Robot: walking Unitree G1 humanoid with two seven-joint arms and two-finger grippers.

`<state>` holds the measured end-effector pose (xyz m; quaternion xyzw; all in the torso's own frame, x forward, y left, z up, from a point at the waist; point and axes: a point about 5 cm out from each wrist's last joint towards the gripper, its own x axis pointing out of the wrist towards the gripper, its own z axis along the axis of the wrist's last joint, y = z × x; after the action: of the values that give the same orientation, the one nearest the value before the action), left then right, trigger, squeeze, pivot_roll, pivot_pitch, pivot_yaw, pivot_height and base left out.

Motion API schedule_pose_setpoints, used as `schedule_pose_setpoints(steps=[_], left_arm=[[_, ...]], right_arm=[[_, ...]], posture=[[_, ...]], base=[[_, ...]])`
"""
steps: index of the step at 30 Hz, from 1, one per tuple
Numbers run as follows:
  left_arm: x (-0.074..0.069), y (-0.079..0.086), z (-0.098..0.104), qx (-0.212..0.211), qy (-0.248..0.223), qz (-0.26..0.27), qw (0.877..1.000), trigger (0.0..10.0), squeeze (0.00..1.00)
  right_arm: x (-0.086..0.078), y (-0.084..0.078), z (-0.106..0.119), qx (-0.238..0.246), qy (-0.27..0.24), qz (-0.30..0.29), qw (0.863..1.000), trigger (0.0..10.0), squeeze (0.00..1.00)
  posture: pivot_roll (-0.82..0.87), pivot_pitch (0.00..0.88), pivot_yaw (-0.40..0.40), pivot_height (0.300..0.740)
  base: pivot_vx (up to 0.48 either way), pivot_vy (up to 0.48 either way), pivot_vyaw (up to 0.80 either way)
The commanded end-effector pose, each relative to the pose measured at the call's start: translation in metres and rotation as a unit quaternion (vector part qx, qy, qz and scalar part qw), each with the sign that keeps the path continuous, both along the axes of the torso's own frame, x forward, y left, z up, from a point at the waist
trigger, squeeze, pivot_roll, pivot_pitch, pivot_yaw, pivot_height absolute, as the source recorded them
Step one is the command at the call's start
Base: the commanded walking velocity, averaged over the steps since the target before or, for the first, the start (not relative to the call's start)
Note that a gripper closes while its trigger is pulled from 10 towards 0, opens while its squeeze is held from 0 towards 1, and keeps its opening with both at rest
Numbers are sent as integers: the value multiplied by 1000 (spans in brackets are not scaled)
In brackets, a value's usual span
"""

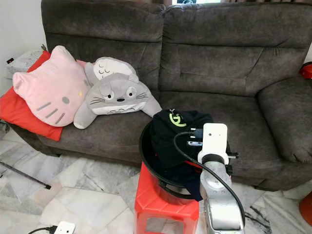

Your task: Hang hanger

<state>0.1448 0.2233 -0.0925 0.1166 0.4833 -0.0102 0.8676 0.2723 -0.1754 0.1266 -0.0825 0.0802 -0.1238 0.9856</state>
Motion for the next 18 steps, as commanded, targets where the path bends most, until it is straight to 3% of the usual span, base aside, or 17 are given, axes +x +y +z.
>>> schedule_pose_setpoints(steps=[1, 3, 13, 18], left_arm=[[1, 6, 2, 6, 4, 0, 1000, 10000, 0], [3, 7, 2, 6, 3, 0, 1000, 10000, 0], [7, 11, 5, 7, -4, 2, 1000, 10000, 0], [-3, 15, 2, 10, 4, 6, 1000, 10000, 0]], right_arm=[[2, -8, 8, -2, -20, -14, 1000, 10000, 0], [2, -9, 8, -3, -20, -15, 1000, 10000, 0], [7, -8, 13, -5, -31, -14, 999, 10000, 0], [8, -3, 15, 0, -34, -6, 999, 10000, 0]], posture=[[-152, 0, 41, 740], [-151, 0, 41, 740], [-139, 0, 38, 740], [-135, 0, 39, 740]], base=[[0, 0, 0], [0, 0, 0], [-361, 0, 0], [-371, 0, 0]])
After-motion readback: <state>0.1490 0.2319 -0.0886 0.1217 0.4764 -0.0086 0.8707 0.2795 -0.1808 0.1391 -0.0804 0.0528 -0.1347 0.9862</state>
